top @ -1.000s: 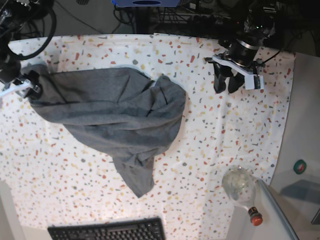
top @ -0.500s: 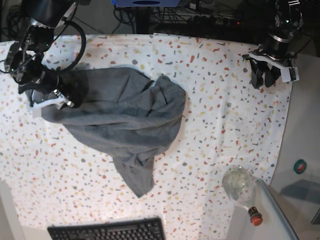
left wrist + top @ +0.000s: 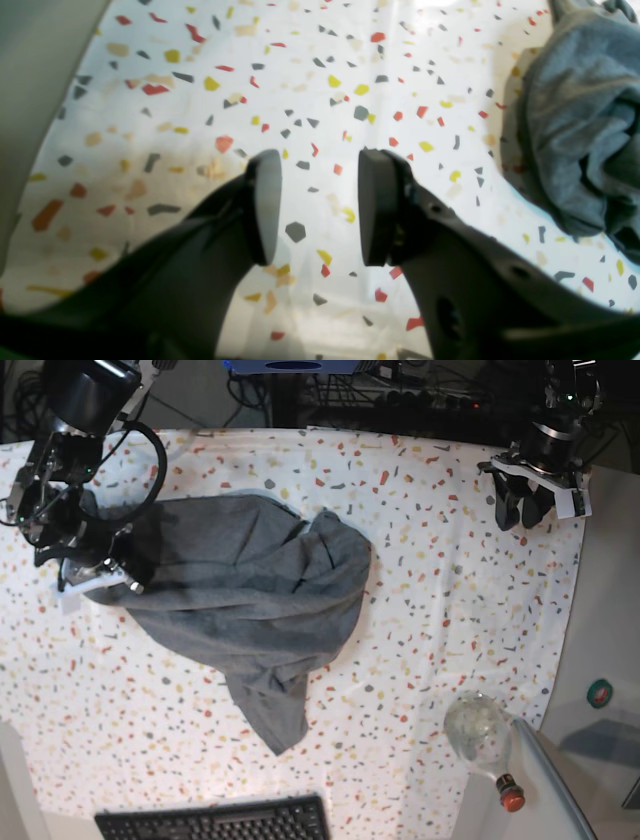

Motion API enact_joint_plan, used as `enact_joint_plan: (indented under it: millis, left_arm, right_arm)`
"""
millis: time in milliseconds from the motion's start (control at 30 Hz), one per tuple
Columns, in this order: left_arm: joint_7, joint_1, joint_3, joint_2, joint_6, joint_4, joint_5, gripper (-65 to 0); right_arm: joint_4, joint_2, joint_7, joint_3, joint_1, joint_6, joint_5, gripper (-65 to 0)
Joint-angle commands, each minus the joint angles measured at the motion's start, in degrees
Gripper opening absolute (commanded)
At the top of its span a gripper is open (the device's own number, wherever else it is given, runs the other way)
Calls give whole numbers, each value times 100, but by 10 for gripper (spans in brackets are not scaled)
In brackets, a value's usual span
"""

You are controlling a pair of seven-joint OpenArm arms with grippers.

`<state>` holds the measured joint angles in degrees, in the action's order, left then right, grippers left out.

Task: Layout the t-shirt on the table in an organized manner, then fold the t-shirt properly
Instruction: 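Release the shirt and reposition the right gripper over the shirt, then grasp the shirt middle with the right gripper and pull it outward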

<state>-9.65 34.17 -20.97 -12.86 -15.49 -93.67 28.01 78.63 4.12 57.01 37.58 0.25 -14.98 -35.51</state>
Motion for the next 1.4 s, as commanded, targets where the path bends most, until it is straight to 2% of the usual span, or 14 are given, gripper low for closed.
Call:
enact_joint_plan:
  millis: [0, 133, 233, 367, 467, 533, 567, 633, 667, 700, 767, 1000, 1200, 1367]
  left_arm:
    - [134, 24, -35, -54, -29, -44, 52, -415]
    - [134, 24, -35, -63, -29, -35, 43, -415]
    - [134, 24, -35, -63, -29, -35, 43, -415]
    - [134, 24, -43, -63, -29, -35, 43, -415]
    - [134, 7, -123, -81, -29, -35, 43, -415]
    - [134, -55, -131, -107, -29, -35, 43, -415]
    - [134, -63, -202, -107, -29, -35, 43, -415]
    - [134, -72, -413, -90, -29, -53, 43, -415]
    - [134, -72, -492, -90, -29, -62, 43, -415]
    - [134, -63, -545, -90, -29, -71, 43, -415]
    - [134, -46, -624, -81, -29, -88, 43, -415]
    - [134, -20, -747, -72, -29, -27, 43, -415]
    - [134, -20, -738, -72, -38, -27, 43, -415]
    - [134, -20, -720, -72, -38, -27, 43, -415]
  right_arm:
    - [335, 14, 26, 9, 23, -53, -111, -650]
    - [1293, 32, 123, 44, -241, -53, -111, -650]
    - [1926, -170, 219, 44, -328, -27, -111, -650]
    - [2313, -135, 1362, -18, -355, -36, -111, -650]
    - [2260, 208, 1907, -484, -531, -45, -111, -650]
    - [2260, 225, 1740, -1301, -724, -45, -111, -650]
    - [2260, 225, 1521, -1750, -812, -45, -111, -615]
    - [2242, 173, 914, -2629, -970, -45, -93, -441]
    - [2181, 155, 668, -2980, -997, -45, -93, -378]
    - [2040, 111, 510, -3200, -997, -27, -93, -353]
    - [1662, 58, 439, -3420, -873, -9, -93, -360]
    - [449, 85, 343, -3270, -399, -1, -85, -380]
    - [291, 111, 96, -3288, -320, -27, -102, -336]
    - [-360, 111, -123, -3288, 23, -36, -111, -332]
